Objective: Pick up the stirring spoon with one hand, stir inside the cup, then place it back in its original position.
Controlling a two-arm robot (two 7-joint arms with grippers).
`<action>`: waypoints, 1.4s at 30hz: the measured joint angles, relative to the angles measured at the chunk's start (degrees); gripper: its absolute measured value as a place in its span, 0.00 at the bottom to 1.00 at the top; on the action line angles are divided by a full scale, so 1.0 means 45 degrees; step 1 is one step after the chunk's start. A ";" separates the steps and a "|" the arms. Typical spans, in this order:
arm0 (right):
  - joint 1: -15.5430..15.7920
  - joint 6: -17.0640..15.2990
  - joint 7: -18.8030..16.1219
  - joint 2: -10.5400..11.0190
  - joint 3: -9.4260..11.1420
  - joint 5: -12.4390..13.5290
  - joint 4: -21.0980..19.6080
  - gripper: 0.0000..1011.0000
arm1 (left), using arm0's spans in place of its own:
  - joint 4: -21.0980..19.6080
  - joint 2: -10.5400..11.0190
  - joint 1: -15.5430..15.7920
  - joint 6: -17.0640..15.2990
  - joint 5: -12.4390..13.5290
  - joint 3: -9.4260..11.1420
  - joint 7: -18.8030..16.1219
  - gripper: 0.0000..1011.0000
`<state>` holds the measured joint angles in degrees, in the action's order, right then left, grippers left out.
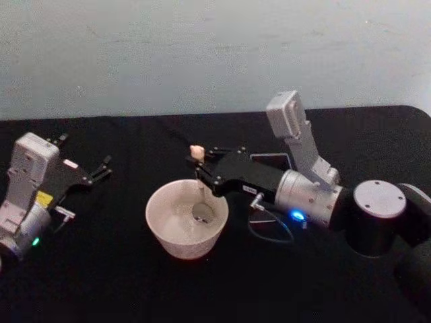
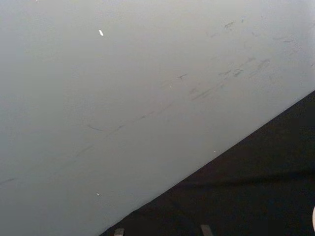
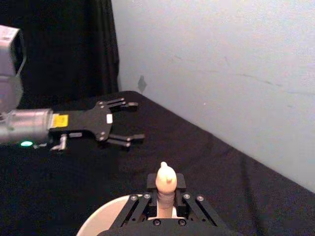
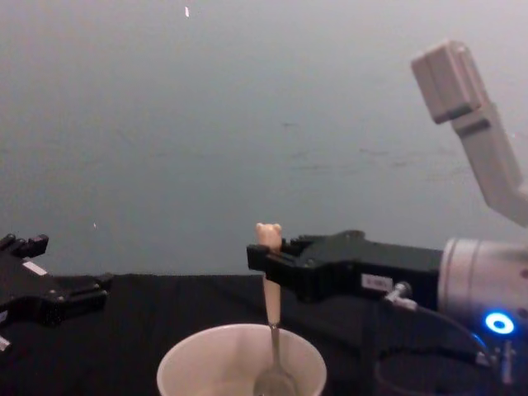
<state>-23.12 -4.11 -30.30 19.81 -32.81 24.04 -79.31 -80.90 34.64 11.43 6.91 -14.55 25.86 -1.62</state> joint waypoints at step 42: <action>-0.0190 0.0047 0.0465 -0.0707 0.0057 0.0128 0.0514 0.19 | 0.0000 0.0001 0.0000 0.0000 -0.0001 0.0000 0.0000 0.99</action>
<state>-23.97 -3.90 -28.21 16.63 -32.55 24.61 -77.00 -80.90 34.65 11.43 6.91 -14.55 25.86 -1.62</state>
